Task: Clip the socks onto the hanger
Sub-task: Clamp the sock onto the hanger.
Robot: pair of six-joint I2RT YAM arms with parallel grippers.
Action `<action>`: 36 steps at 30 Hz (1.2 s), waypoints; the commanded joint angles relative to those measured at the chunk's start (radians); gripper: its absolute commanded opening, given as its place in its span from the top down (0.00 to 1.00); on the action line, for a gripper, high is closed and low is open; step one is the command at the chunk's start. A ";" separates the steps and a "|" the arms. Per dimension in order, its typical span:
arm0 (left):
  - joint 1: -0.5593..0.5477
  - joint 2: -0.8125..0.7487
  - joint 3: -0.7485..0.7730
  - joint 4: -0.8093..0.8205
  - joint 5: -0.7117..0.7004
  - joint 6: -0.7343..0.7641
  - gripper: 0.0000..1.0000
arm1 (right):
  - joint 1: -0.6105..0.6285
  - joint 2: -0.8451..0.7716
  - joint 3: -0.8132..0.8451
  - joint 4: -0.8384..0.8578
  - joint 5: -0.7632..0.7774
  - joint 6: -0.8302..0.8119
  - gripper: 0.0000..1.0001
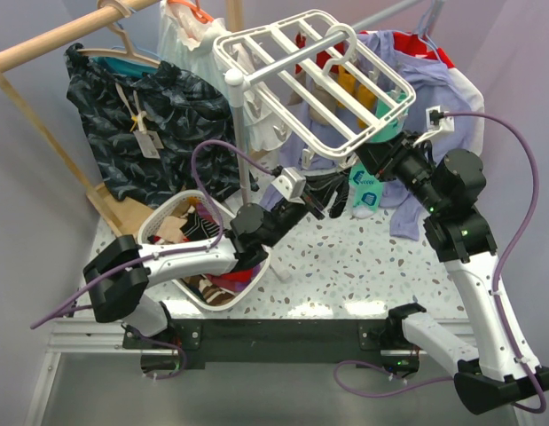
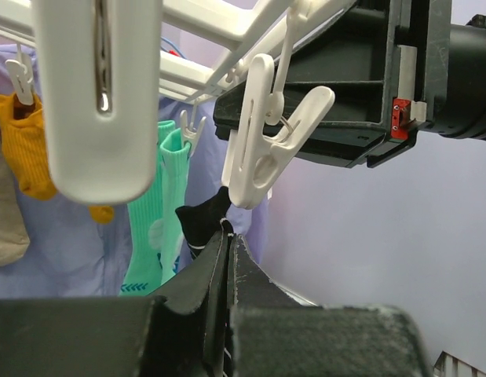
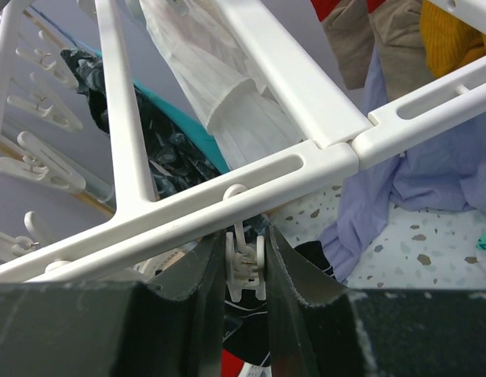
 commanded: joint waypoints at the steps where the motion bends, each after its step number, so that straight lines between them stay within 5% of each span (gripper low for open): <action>1: -0.005 0.015 0.053 0.074 -0.031 0.037 1.00 | -0.001 0.001 0.007 0.024 -0.037 0.030 0.96; 21: -0.019 0.035 0.087 0.075 -0.042 0.074 1.00 | -0.001 -0.002 -0.005 0.008 0.035 0.044 0.96; 36: -0.103 0.107 0.162 0.058 -0.264 0.361 1.00 | -0.001 -0.003 0.007 0.005 0.055 0.049 0.96</action>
